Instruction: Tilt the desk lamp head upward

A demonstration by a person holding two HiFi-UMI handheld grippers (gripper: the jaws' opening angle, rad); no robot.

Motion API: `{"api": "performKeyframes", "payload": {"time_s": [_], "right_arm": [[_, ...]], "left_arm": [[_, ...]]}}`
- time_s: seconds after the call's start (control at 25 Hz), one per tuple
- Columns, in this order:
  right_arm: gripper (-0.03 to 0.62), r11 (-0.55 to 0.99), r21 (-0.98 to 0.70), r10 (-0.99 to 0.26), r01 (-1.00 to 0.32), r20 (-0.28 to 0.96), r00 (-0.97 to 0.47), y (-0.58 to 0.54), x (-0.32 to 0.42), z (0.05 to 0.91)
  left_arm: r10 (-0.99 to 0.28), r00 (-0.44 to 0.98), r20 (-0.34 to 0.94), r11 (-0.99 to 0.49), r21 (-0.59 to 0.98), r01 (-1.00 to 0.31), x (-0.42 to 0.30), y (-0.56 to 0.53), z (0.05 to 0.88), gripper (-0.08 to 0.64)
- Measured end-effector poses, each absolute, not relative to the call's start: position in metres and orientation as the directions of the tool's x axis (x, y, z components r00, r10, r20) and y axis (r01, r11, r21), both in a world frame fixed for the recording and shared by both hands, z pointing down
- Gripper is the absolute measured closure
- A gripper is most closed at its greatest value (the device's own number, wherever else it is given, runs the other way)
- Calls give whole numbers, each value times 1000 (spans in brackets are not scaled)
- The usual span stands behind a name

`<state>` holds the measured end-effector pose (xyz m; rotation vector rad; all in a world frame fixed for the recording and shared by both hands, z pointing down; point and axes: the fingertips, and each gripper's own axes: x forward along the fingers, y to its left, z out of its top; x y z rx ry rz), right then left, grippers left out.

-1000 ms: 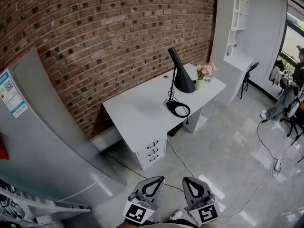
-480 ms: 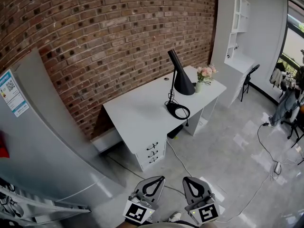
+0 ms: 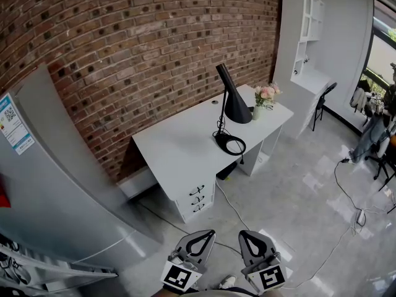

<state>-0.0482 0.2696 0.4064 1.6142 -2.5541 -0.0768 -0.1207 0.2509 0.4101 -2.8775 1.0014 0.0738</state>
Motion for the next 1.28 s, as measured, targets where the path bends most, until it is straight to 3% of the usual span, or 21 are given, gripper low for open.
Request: {"api": "performKeyframes", "payload": {"time_s": [1.28], "right_arm": [[580, 457, 87, -889, -885, 59, -453, 277, -6, 407]], "left_arm": [[-672, 738, -66, -737, -39, -675, -84, 246, 416, 552]]}}
